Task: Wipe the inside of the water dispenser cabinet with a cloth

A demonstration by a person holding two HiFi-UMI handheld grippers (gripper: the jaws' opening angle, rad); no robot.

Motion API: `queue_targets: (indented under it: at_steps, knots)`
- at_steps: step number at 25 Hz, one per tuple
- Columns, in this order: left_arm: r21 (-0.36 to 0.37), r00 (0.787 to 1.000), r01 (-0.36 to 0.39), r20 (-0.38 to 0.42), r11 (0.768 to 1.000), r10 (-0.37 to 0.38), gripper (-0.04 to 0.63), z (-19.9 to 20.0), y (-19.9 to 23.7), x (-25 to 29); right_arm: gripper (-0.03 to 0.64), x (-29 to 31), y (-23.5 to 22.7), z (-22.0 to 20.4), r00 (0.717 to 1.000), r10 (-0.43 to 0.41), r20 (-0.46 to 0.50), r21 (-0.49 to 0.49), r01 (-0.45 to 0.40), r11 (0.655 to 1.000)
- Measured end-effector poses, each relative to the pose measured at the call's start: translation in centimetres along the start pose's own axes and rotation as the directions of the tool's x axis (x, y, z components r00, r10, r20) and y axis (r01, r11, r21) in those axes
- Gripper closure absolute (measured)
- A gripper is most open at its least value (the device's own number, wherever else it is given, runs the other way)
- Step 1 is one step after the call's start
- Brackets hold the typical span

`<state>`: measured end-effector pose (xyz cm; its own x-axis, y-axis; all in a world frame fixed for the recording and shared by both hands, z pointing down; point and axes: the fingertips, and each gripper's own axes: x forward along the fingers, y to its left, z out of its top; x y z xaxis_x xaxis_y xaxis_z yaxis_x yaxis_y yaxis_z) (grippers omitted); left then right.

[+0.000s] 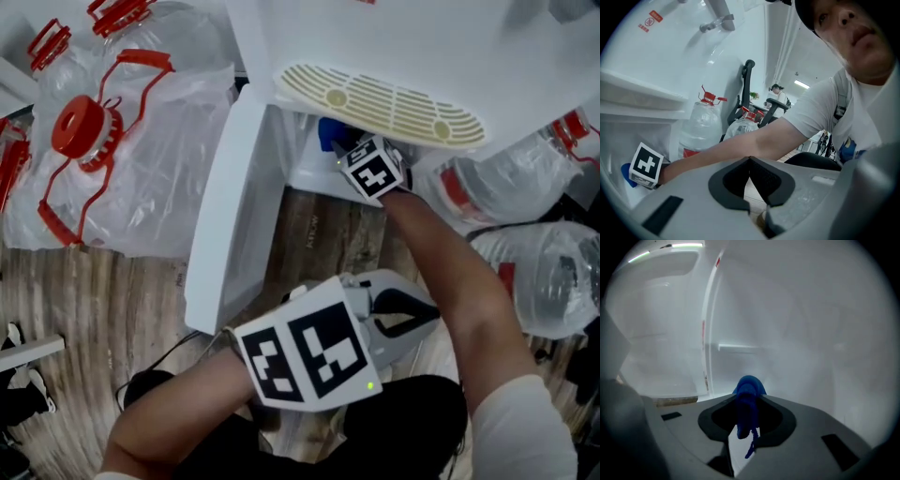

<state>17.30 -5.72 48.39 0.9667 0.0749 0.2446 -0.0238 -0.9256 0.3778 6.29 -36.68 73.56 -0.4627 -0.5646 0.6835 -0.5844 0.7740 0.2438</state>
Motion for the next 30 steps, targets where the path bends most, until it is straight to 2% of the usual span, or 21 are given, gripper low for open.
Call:
queue_targets:
  at_steps: [4, 7, 19, 26, 30]
  knots:
    - [-0.010, 1.000, -0.015, 0.023, 1.000, 0.015, 0.592, 0.6, 0.5, -0.9, 0.532, 1.8, -2.6, 1.6, 0.997, -0.068, 0.026, 0.021, 0.068, 0.997]
    - [-0.008, 0.999, -0.031, 0.034, 0.999, 0.031, 0.592, 0.9, 0.9, -1.5, 0.532, 3.0, -3.5, 2.1, 0.997, -0.076, 0.033, 0.061, 0.074, 0.995]
    - [-0.019, 0.999, -0.026, 0.047, 0.999, 0.027, 0.592, 0.4, 1.5, -2.7, 0.532, 6.7, -1.3, 0.0, 0.998, 0.028, -0.055, 0.096, -0.023, 0.995]
    - [-0.003, 0.999, 0.010, 0.044, 1.000, -0.010, 0.592, 0.6, 0.7, -2.0, 0.532, 5.3, 1.8, -1.4, 0.990, 0.100, -0.101, 0.075, -0.092, 0.993]
    - [0.008, 0.999, 0.014, 0.043, 1.000, -0.015, 0.592, 0.6, 0.6, -1.8, 0.532, 4.2, 2.4, -1.4, 0.989, 0.097, -0.108, 0.052, -0.092, 0.994]
